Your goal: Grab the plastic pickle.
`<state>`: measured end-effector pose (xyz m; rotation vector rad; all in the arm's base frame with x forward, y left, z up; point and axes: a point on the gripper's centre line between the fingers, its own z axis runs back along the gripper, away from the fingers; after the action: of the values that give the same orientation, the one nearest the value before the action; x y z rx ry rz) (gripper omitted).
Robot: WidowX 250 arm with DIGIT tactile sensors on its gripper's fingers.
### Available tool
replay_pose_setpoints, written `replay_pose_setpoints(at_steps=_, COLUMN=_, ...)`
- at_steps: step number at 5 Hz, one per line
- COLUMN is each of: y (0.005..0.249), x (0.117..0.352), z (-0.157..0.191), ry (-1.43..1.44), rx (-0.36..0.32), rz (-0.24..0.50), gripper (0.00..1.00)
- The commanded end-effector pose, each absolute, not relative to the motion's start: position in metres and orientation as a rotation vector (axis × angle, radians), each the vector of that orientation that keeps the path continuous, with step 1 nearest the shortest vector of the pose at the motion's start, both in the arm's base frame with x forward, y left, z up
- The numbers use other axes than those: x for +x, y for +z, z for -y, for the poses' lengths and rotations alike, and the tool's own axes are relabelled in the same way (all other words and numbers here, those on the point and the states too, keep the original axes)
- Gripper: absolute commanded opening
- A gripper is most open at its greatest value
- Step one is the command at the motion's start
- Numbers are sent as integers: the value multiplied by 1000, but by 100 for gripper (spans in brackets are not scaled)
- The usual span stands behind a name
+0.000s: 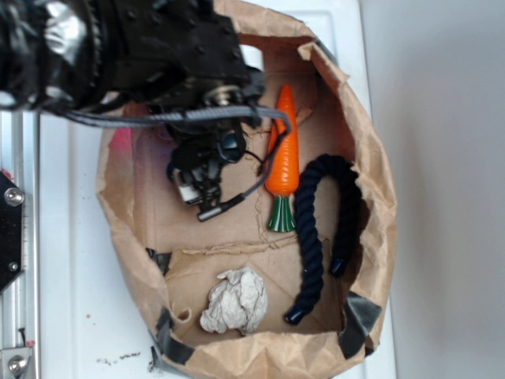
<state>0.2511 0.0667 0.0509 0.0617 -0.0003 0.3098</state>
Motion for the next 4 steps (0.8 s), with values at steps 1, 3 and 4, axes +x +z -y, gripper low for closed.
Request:
replay_pose_setpoints(at_steps=1, y=67, x=265, z=-65, ry=376, rx=103, rz=27, gripper=100)
replay_pose_setpoints(at_steps=3, y=63, x=281, z=-57, ry=379, rx=71, rz=21, gripper=100)
replay_pose_setpoints(at_steps=4, y=52, x=282, z=-54, ry=372, rx=50, rz=19, gripper=100)
